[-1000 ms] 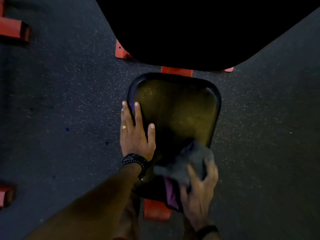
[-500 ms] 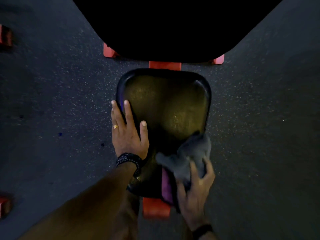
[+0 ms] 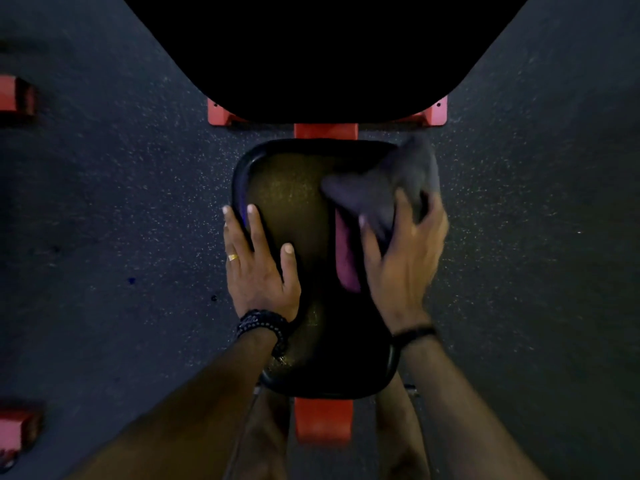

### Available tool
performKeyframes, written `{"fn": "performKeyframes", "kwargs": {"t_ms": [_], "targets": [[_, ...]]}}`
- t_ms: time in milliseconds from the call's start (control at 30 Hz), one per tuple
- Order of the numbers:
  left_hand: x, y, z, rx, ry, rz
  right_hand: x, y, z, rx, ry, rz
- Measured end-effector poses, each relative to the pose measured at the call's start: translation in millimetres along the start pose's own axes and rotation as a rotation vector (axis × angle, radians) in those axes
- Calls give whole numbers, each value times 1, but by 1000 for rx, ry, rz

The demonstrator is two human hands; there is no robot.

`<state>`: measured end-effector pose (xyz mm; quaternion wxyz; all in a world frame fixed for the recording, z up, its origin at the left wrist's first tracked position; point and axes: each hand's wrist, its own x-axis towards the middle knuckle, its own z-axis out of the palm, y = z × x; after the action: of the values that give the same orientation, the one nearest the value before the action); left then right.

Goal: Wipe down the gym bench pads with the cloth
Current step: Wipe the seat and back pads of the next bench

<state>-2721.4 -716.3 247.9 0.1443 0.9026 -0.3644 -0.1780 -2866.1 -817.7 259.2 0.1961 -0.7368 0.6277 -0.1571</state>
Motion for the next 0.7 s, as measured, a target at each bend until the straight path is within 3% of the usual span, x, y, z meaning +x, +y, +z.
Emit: {"fn": "performKeyframes", "kwargs": {"t_ms": [167, 433, 700], "targets": [[0, -2, 0, -9, -3, -5, -89, 22, -14, 49, -164, -82], [-1, -4, -1, -34, -8, 8, 77, -39, 22, -176, -1, -104], [1, -7, 0, -60, -46, 19, 81, -37, 28, -232, 23, -226]]}}
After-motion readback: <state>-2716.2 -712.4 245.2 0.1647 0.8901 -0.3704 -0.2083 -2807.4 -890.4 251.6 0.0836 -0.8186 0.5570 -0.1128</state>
